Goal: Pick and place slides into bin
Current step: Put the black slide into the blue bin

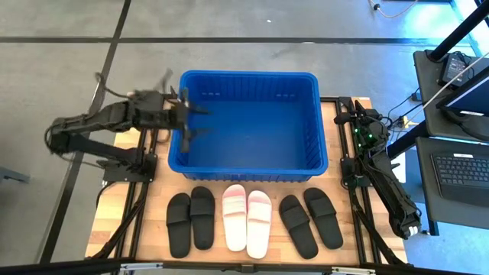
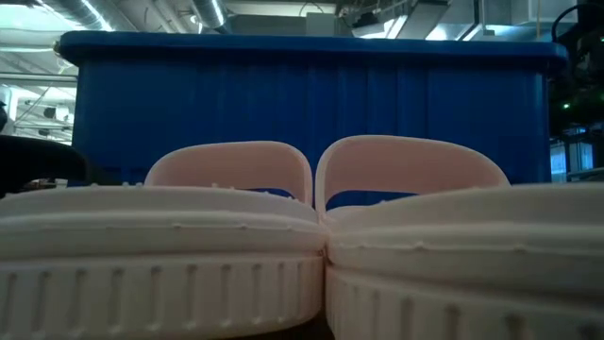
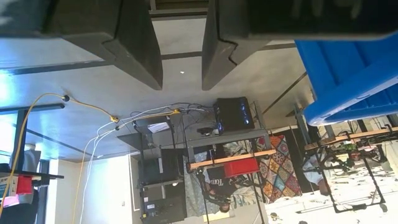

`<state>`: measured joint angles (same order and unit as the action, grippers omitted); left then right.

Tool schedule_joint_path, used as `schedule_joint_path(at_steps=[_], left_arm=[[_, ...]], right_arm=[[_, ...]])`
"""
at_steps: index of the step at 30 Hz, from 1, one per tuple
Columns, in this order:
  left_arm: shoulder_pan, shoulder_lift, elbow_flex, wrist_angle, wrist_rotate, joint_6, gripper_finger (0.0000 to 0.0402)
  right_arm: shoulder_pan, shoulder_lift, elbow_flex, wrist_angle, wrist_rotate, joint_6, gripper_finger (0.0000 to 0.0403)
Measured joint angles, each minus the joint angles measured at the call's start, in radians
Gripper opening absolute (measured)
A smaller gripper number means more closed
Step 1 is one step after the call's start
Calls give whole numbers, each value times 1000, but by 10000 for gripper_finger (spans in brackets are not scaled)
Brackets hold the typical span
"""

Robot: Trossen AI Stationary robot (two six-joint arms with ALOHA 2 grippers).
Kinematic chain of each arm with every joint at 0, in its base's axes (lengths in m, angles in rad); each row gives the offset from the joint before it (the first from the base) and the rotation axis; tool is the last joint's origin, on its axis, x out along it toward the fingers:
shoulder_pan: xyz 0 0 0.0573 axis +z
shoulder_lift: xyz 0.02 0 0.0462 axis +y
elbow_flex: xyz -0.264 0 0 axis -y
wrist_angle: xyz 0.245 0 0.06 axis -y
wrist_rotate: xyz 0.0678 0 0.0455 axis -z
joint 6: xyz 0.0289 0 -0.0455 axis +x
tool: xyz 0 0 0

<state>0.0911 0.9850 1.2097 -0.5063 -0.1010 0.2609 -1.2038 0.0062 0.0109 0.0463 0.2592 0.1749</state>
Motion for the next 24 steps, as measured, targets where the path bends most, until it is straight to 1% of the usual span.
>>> schedule_joint_path(at_steps=[2,6,9,11,14,18,20,24], left_arm=[[-94,47,40,-73,-107,-41,209],[-281,122,104,-193,-300,-187,209],[-414,174,156,-271,-405,-319,209],[-488,205,200,-334,-445,-431,209],[-582,252,267,-438,-463,-623,209],[-674,325,339,-568,-460,-832,209],[-709,365,373,-632,-432,-928,209],[-773,453,438,-759,-339,-1108,209]], right_arm=[[0,0,0,0,0,0,113],[0,0,0,0,0,-1,113],[0,0,0,0,0,-1,113],[0,0,0,0,0,-1,113],[0,0,0,0,0,1,113],[0,0,0,0,0,2,113],[0,0,0,-1,0,4,113],[0,0,0,-1,0,4,113]])
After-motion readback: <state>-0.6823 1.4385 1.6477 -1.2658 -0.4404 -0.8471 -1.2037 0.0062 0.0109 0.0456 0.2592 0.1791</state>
